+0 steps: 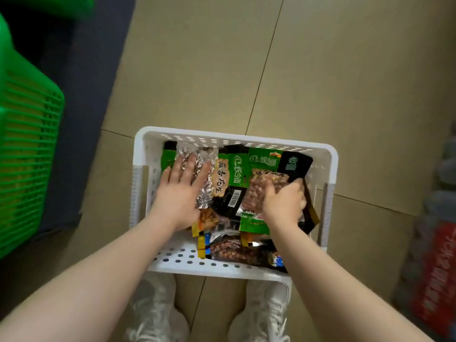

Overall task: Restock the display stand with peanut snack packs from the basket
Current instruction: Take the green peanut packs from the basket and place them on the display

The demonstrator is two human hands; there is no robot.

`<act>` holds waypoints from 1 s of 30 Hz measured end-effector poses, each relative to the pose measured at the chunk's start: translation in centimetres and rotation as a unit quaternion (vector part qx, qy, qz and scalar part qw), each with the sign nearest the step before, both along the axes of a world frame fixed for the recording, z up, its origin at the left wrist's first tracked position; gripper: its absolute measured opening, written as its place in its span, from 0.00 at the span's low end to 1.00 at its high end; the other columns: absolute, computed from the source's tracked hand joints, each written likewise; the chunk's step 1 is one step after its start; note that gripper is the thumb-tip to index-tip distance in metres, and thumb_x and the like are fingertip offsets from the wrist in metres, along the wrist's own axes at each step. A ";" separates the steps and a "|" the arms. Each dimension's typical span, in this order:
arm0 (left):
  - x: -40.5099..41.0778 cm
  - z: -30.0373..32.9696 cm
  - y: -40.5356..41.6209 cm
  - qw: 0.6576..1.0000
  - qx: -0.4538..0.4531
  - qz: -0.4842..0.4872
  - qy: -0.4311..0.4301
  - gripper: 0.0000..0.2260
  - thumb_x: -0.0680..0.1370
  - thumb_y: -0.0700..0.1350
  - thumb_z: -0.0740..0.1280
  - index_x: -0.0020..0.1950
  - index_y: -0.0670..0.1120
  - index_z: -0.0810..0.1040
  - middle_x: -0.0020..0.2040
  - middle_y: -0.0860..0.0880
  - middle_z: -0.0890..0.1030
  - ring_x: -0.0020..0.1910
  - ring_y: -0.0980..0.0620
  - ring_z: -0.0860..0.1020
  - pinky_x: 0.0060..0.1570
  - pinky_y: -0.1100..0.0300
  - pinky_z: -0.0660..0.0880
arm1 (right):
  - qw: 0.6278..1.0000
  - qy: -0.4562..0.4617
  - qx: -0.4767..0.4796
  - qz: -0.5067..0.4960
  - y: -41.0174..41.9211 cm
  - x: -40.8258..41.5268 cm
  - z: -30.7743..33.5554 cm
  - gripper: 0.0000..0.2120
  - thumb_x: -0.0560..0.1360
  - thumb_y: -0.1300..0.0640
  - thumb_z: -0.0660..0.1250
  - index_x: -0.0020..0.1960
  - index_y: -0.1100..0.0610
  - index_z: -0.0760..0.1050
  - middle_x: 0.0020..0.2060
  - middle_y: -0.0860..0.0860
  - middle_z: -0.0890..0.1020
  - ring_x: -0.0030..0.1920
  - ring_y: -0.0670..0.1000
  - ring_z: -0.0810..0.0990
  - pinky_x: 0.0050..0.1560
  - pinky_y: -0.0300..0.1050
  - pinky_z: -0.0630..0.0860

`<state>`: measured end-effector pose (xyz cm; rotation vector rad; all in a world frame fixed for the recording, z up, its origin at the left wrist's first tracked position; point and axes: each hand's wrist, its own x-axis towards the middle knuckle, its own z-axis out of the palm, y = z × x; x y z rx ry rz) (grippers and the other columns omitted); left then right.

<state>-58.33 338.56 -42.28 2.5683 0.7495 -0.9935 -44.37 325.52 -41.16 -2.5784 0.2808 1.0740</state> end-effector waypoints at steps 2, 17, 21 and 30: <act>-0.3 -0.1 -0.1 1.000 -0.007 0.009 -0.003 0.44 0.74 0.53 0.62 0.71 0.54 0.27 0.76 0.44 0.36 0.75 0.40 0.39 0.72 0.44 0.44 | 0.998 0.002 -0.024 -0.053 0.2 0.4 -0.6 0.34 0.76 0.47 0.62 0.74 0.61 0.53 0.71 0.60 0.65 0.72 0.62 0.61 0.70 0.61 0.61; -1.0 1.2 2.5 0.976 0.013 0.076 -0.205 0.29 0.73 0.33 0.67 0.72 0.47 0.65 0.67 0.42 0.74 0.56 0.39 0.79 0.39 0.50 0.78 | 0.971 0.091 0.018 -0.222 0.4 -0.4 -1.7 0.49 0.66 0.50 0.76 0.72 0.60 0.46 0.69 0.61 0.63 0.66 0.62 0.68 0.64 0.57 0.70; 0.4 3.8 3.1 0.964 -0.018 0.079 -0.254 0.21 0.73 0.38 0.69 0.65 0.46 0.74 0.57 0.45 0.82 0.48 0.40 0.82 0.40 0.48 0.78 | 0.927 0.096 0.034 -0.362 0.9 -0.4 -2.0 0.55 0.64 0.50 0.77 0.75 0.61 0.43 0.71 0.61 0.64 0.69 0.62 0.66 0.67 0.55 0.66; -1.3 8.0 3.8 0.963 -0.028 0.109 -0.244 0.16 0.77 0.43 0.66 0.65 0.49 0.74 0.51 0.46 0.84 0.47 0.41 0.81 0.39 0.52 0.75 | 0.829 0.296 0.164 -0.445 1.3 -1.8 0.3 0.13 0.71 0.52 0.72 0.44 0.63 0.79 0.40 0.59 0.84 0.37 0.58 0.84 0.46 0.57 0.79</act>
